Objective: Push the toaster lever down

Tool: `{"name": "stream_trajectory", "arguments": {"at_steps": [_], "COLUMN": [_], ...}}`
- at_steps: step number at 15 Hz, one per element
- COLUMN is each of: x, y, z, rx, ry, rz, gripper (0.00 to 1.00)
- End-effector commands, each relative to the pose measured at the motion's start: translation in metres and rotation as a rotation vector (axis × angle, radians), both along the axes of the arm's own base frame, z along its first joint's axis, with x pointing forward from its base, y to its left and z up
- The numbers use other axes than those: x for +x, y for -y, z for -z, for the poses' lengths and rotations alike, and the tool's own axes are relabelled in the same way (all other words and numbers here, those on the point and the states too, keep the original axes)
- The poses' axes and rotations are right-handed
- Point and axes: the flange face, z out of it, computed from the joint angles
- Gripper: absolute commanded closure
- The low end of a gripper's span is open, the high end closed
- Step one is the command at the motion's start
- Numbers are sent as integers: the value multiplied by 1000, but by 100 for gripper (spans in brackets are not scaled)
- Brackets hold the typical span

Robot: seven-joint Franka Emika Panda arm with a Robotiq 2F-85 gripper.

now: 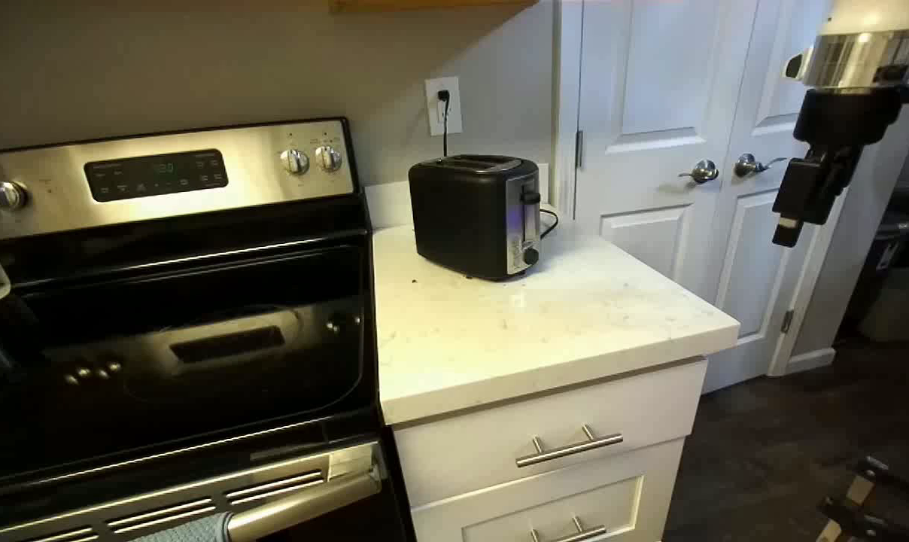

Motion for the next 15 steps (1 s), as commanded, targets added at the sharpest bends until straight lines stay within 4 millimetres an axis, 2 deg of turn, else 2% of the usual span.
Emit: {"name": "stream_trajectory", "arguments": {"at_steps": [1, 11, 13, 15], "x": [0, 0, 5, 15], "y": [0, 0, 3, 2], "z": [0, 0, -11, -40], "rx": [0, 0, -21, -43], "ry": [-2, -3, 50, 175], "rz": [0, 0, 2, -18], "gripper": [0, 0, 0, 0]}}
